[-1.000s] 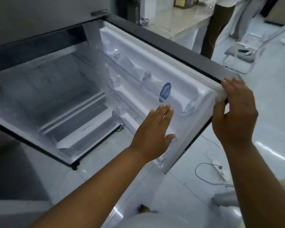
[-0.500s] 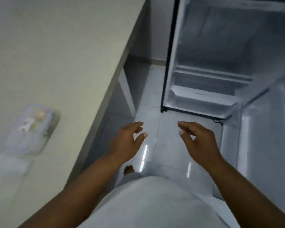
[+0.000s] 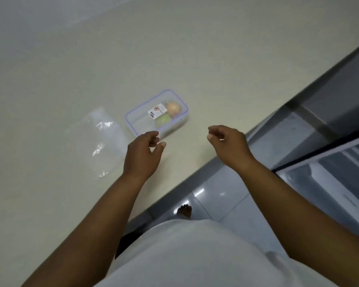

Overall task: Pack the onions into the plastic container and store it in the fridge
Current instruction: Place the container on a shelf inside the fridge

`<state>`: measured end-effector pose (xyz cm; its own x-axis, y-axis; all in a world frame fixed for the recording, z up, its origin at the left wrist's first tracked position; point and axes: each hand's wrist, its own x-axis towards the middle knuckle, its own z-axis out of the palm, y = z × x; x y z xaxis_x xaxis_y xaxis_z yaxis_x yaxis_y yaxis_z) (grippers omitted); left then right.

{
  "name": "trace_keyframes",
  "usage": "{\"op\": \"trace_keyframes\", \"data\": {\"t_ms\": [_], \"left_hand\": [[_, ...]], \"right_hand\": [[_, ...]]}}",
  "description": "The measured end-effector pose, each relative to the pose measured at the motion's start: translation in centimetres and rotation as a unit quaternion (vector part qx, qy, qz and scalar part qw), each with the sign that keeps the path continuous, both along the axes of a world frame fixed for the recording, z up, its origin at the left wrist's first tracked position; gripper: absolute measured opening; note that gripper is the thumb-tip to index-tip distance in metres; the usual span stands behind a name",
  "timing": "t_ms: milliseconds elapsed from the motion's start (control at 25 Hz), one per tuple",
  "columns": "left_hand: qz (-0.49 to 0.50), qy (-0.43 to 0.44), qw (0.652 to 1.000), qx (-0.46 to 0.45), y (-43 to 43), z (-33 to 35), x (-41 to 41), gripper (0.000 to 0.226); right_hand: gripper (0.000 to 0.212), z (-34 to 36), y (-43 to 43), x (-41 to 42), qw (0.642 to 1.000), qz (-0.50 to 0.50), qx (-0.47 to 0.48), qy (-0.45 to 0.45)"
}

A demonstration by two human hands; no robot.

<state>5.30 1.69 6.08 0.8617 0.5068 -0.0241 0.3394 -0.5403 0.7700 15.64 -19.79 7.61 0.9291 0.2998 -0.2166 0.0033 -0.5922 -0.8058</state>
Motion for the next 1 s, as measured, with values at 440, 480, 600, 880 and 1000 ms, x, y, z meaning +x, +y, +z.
{"op": "trace_keyframes", "data": {"t_ms": [440, 480, 600, 880, 1000], "left_hand": [[0.151, 0.138, 0.971, -0.123, 8.5, -3.9, 4.4, 0.048], [0.153, 0.133, 0.971, -0.123, 8.5, -4.2, 4.6, 0.041], [0.158, 0.108, 0.978, -0.089, 7.9, -4.2, 4.9, 0.029], [0.112, 0.043, 0.987, -0.106, 3.4, -2.3, 5.9, 0.023], [0.036, 0.044, 0.992, -0.113, -0.6, -1.5, 7.1, 0.034]], "right_hand": [[0.032, -3.9, 12.5, 10.1, 0.99, 0.034, -0.125, 0.055], [0.031, -4.1, 12.5, 10.2, 0.992, 0.025, -0.106, 0.067], [0.032, -4.5, 11.8, 9.9, 0.994, 0.018, -0.084, 0.062], [0.03, -5.1, 4.8, 6.4, 0.995, -0.08, -0.028, 0.056], [0.024, -5.1, -0.4, 4.0, 0.984, -0.161, 0.018, 0.074]]}}
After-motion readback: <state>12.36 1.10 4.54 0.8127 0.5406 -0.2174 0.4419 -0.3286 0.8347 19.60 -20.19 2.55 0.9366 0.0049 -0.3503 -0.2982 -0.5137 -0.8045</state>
